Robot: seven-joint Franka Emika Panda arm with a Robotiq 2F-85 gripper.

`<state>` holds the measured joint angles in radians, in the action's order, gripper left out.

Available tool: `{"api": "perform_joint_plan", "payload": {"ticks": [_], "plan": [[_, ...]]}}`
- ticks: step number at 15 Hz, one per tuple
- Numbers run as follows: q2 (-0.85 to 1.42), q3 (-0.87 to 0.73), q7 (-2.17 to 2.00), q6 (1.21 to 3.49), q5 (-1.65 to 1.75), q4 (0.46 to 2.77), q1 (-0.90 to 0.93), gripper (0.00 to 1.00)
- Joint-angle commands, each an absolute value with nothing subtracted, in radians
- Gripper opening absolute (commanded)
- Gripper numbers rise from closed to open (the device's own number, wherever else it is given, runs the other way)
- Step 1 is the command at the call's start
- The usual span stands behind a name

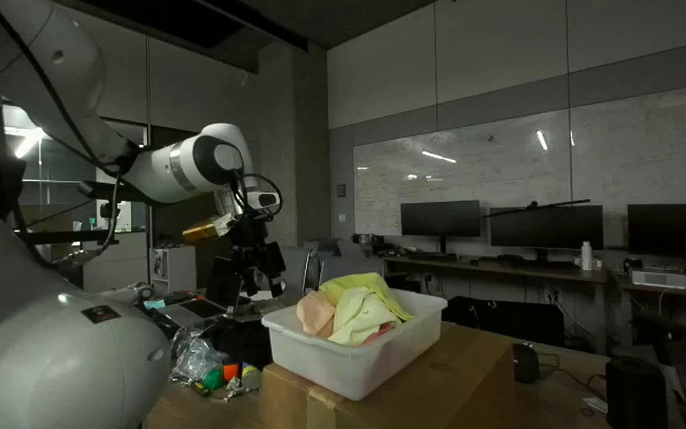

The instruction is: Pick the clothes from the container and put them on the table.

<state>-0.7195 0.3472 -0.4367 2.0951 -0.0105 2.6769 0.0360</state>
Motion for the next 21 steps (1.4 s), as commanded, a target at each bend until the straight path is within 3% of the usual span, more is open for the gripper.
{"api": "perform_joint_plan", "payload": {"ticks": [1, 11, 21], "plan": [[-0.716, 0.332, -0.447, 2.093, 0.002, 2.674, 0.052, 1.00], [-0.654, 0.357, -0.506, 2.249, 0.155, 2.606, -0.032, 1.00], [-0.409, 0.390, -0.657, 2.390, 0.389, 2.446, -0.176, 1.00]]}}
